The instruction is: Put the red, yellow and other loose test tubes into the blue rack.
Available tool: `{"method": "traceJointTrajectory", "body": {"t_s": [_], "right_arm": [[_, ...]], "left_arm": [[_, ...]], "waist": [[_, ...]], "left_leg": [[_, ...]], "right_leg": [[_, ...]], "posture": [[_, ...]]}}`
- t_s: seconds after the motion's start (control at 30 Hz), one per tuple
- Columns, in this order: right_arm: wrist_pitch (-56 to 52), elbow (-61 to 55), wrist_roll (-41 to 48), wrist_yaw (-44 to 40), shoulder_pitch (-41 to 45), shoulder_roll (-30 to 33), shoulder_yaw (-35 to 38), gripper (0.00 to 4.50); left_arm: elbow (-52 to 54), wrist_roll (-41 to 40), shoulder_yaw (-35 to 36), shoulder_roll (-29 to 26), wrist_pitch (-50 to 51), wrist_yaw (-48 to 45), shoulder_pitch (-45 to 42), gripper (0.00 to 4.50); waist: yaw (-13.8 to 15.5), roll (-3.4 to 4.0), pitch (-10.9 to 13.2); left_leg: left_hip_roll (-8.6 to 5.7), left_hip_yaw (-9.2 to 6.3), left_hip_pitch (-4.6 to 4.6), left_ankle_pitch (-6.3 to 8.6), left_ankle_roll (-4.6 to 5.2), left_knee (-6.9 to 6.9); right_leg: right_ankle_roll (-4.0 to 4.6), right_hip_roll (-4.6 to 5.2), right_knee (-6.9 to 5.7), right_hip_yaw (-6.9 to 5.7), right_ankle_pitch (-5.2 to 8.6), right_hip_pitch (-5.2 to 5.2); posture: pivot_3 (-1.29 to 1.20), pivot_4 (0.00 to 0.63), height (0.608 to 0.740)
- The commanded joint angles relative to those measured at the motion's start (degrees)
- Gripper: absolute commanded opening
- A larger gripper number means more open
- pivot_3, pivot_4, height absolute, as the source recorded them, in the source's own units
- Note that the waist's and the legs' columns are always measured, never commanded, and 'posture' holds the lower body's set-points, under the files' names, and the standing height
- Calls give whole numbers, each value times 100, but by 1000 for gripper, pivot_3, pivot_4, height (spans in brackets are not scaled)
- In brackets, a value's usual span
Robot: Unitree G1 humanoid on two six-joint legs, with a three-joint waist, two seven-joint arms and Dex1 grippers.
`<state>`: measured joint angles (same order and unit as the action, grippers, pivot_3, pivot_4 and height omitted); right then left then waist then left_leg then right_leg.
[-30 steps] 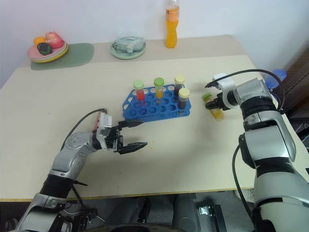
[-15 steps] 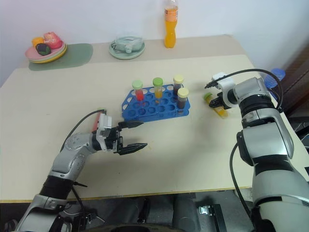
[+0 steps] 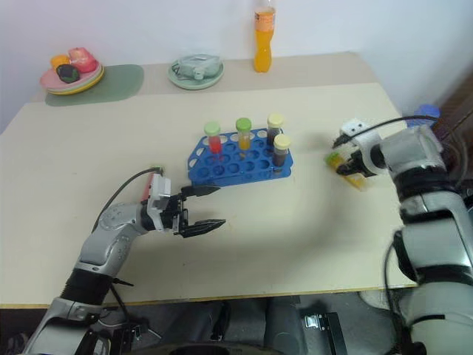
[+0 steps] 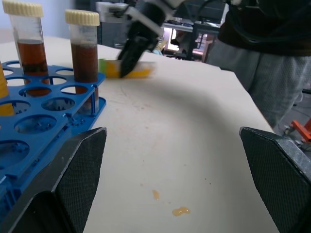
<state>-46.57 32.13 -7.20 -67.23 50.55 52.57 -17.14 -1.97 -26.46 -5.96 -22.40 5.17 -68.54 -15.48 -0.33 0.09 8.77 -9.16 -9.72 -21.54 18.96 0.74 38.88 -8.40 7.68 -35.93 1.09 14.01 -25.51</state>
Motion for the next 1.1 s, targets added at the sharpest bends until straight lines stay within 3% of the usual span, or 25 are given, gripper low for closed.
{"method": "traceJointTrajectory", "body": {"t_s": [0.03,0.1,0.2,0.3,0.5,0.7,0.8,1.1], "right_arm": [[-149,-2433,607,-722,-1402,1010,530,787],[-69,-3496,1079,-859,-2417,1291,1113,787],[-238,-4547,1867,-860,-3298,1082,1984,787],[535,-5268,2765,-438,-3523,-120,2668,787],[1761,-5762,2391,1401,-3316,-1806,2437,787],[3291,-5090,1834,2790,-3005,-3193,1961,787],[3835,-4726,2090,3021,-2895,-3870,1925,787],[4850,-3828,2018,3192,-2824,-4574,1462,787]], "left_arm": [[146,-39,72,-66,-77,-36,78,4500],[154,-52,76,-83,-71,-45,90,4500],[131,-76,78,-109,-64,-83,71,4500],[69,-138,104,-129,0,-146,42,4500],[-20,-212,224,-146,7,-202,73,4500],[-138,-289,407,-217,50,-241,126,4500],[-150,-285,445,-258,38,-258,151,4500],[-181,-263,521,-248,-36,-211,164,4500]], "waist": [[40,1,0],[81,2,0],[74,5,-2],[79,0,-1],[152,-2,-2],[94,-3,-4],[55,-2,-5],[2,-1,-5]], "left_leg": [[-1,0,-6,1,0,16],[-2,11,-6,2,1,14],[2,23,17,3,1,25],[8,25,25,0,-3,29],[-1,19,21,1,0,35],[1,17,23,1,-2,30],[3,17,26,0,-3,25],[1,14,27,0,-4,24]], "right_leg": [[0,2,-15,-2,0,-11],[0,5,-12,0,0,-10],[3,2,-17,5,-4,10],[4,-2,-17,12,-17,17],[6,0,-16,6,-19,17],[6,-3,-18,3,-19,13],[6,-5,-19,3,-19,12],[7,-8,-22,1,-19,12]], "posture": [[0,150,740],[0,150,740],[0,150,740],[0,150,740],[0,150,740],[0,150,740],[0,150,740],[0,150,740]]}}
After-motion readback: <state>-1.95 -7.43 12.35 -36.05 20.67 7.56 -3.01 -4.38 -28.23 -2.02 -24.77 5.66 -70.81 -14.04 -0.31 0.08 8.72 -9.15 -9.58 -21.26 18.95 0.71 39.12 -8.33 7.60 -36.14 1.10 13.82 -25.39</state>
